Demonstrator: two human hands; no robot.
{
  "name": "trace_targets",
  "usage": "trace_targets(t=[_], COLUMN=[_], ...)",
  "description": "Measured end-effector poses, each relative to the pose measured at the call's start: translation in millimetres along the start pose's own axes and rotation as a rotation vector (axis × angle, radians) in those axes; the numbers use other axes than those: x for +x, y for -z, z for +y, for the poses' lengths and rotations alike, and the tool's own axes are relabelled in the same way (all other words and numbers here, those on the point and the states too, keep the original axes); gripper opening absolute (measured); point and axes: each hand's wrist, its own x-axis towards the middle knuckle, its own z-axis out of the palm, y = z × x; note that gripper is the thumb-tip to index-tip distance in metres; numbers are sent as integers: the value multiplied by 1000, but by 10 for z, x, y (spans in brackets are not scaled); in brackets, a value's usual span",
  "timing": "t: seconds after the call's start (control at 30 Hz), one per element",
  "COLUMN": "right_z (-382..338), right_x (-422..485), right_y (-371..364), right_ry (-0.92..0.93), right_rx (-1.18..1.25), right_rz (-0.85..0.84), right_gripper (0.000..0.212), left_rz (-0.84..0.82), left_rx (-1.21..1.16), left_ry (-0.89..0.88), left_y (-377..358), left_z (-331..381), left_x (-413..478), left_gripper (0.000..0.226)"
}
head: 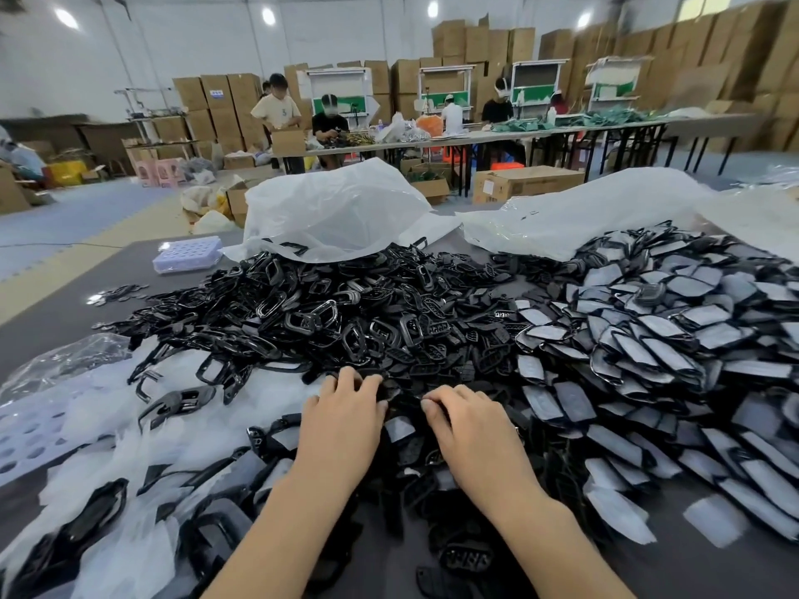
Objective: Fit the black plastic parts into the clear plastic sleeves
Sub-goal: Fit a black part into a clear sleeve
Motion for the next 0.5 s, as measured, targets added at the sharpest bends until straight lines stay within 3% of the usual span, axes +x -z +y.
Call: trace_targets(t=[0.13, 0.27, 0.37, 0.5], right_z=[13, -34, -56, -57], right_x=[-42, -27, 13, 52], right_y=[103, 168, 196, 194], right_ry=[-71, -218, -322, -405], right_rx=[300, 866, 1128, 1348], right_rz=[154, 130, 111, 72], right_gripper=[29, 9, 4, 16], left_rz=[16, 121, 196, 297], left_rx=[-45, -124, -241, -350], left_ry=[-52, -101, -65, 21], left_y=[32, 76, 117, 118], left_z=[3, -40, -68, -82], left_x=[98, -19, -153, -359], left_gripper=[28, 18, 13, 10])
